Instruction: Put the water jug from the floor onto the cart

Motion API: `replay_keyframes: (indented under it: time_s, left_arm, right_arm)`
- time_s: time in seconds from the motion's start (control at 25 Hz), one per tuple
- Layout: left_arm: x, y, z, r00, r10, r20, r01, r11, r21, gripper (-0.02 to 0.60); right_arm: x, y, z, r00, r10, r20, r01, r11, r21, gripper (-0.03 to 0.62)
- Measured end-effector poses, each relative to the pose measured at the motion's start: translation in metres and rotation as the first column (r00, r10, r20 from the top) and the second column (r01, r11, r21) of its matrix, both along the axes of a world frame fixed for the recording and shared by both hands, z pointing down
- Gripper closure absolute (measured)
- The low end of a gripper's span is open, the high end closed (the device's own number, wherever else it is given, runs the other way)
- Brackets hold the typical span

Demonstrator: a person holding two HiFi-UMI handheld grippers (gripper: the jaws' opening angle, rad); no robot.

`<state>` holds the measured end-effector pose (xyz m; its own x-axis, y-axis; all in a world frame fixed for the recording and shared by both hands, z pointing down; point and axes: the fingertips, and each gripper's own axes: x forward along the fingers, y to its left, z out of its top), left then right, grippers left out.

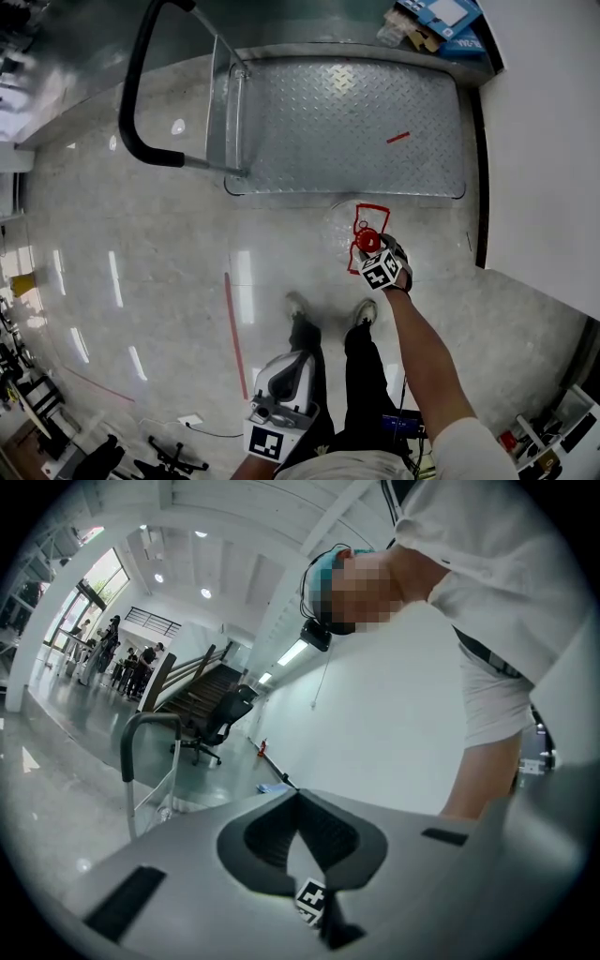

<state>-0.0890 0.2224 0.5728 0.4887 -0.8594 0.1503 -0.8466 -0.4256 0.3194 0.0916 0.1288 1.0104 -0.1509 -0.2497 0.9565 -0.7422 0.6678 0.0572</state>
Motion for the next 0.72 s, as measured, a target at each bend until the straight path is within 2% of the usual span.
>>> replay_keyframes:
  time_s: [0.36,0.72]
  left_arm:
    - [-0.005,-0.002,0.001,1.0,-0.009,-0.009,0.009,1.0,0.002,0.578]
    - [-0.002,-0.001,-0.02,0.999,-0.007,-0.034,0.009,0.999,0.04,0.578]
  right_arm:
    - [0.006,0.011,-0.005,0.998,-0.048,-0.044,0.047,0.999,-0.016,0.309]
    - [0.008,0.021,-0.048,0.993,-0.103,-0.06,0.102,0.994,-0.028,0.31]
